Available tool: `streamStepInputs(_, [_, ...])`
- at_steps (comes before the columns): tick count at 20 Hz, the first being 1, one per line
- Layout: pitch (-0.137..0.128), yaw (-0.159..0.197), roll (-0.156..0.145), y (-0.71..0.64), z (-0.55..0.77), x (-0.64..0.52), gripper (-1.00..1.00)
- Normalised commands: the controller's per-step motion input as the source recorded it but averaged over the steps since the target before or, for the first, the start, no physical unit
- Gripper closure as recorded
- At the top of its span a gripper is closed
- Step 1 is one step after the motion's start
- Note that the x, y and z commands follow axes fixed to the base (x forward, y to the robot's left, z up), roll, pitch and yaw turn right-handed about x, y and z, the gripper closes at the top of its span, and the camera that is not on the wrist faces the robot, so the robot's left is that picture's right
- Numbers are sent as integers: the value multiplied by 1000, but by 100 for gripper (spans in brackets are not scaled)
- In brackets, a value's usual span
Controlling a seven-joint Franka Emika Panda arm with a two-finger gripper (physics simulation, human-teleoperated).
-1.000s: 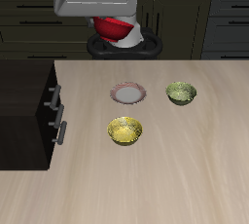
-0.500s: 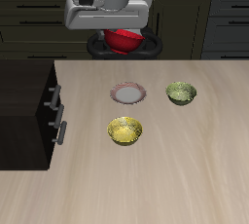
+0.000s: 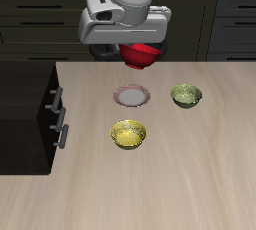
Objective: Place the red bowl on top of the wooden cabinet
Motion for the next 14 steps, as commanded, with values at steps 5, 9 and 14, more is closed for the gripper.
streamStepInputs(5, [-6,-32,12,78,-21,72,100])
streamStepInputs(9, [-11,30,14,32,16,-48,100])
streamStepInputs(14, [-1,39,28,-44,-48,-31,100])
